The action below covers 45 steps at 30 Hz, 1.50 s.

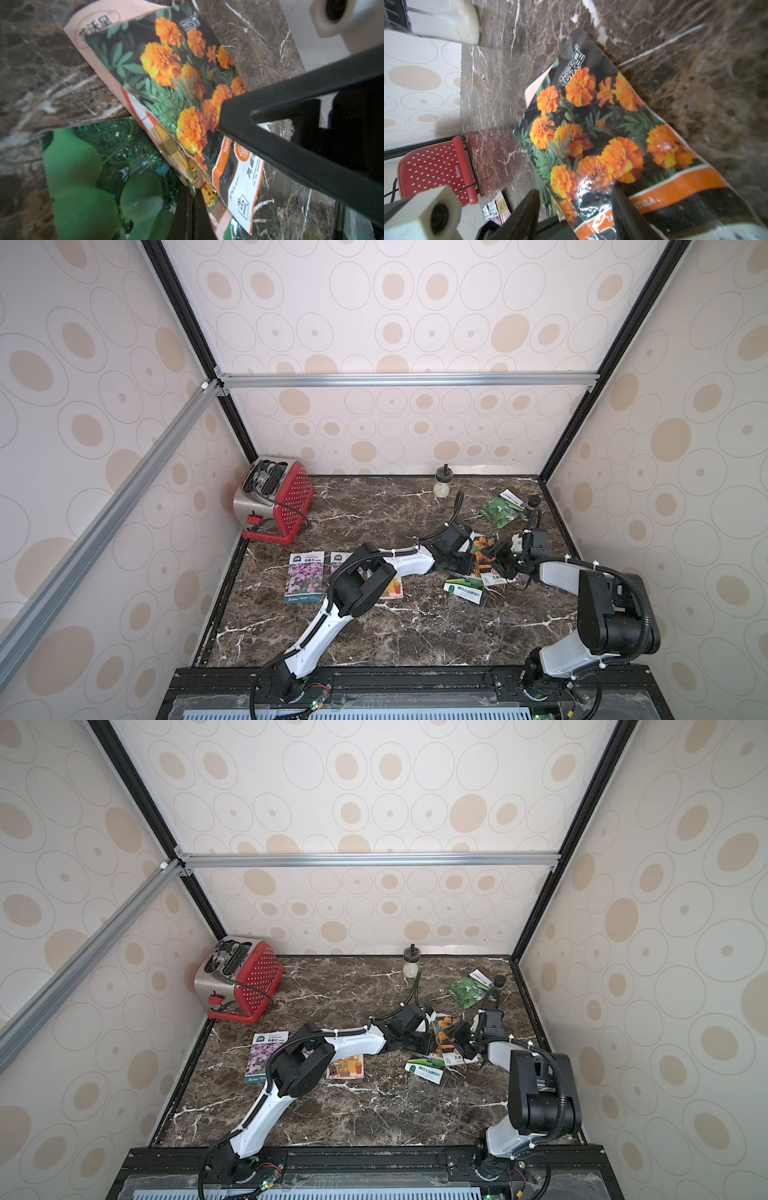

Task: Arrange the seed packets in a row
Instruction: Pick up the seed packet from the center of the board, then place the seed packet at the center of the board.

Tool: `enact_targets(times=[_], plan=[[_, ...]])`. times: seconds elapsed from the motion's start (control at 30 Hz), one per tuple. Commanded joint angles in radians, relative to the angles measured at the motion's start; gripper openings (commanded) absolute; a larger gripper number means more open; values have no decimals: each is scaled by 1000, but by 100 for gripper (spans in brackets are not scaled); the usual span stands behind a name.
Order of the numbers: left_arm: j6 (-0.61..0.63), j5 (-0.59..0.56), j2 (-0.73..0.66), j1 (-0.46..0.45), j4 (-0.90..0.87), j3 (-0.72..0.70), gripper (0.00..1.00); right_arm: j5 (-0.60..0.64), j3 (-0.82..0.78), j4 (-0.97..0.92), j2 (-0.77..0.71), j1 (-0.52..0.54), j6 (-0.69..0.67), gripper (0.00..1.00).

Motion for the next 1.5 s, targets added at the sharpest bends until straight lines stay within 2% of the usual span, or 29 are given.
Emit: enact_targets(times=[0.0,0.17,0.33,0.53,0.77,1.0,1.17,1.3,1.47], plan=[[45,-22,-4,-21,-90,55,0,44,11,-136,-107,1,-44,60],[119,-67,-56,-14,-206,138,0,97,95,-289,-257,0,-121,63],[170,-140,-141,12,-319,151,0,109,168,-383,-328,0,-176,64],[205,-218,-325,76,-360,10,0,80,184,-382,-331,6,-197,63],[240,-303,-544,141,-419,-200,0,83,197,-360,-274,88,-201,63],[198,-344,-676,186,-435,-377,0,100,192,-299,-122,246,-188,63],[163,-341,-696,186,-415,-455,0,65,159,-196,16,317,-143,64],[136,-317,-696,186,-382,-496,0,50,117,-133,81,323,-124,63],[113,-296,-676,186,-357,-506,0,59,101,-150,116,318,-147,64]])
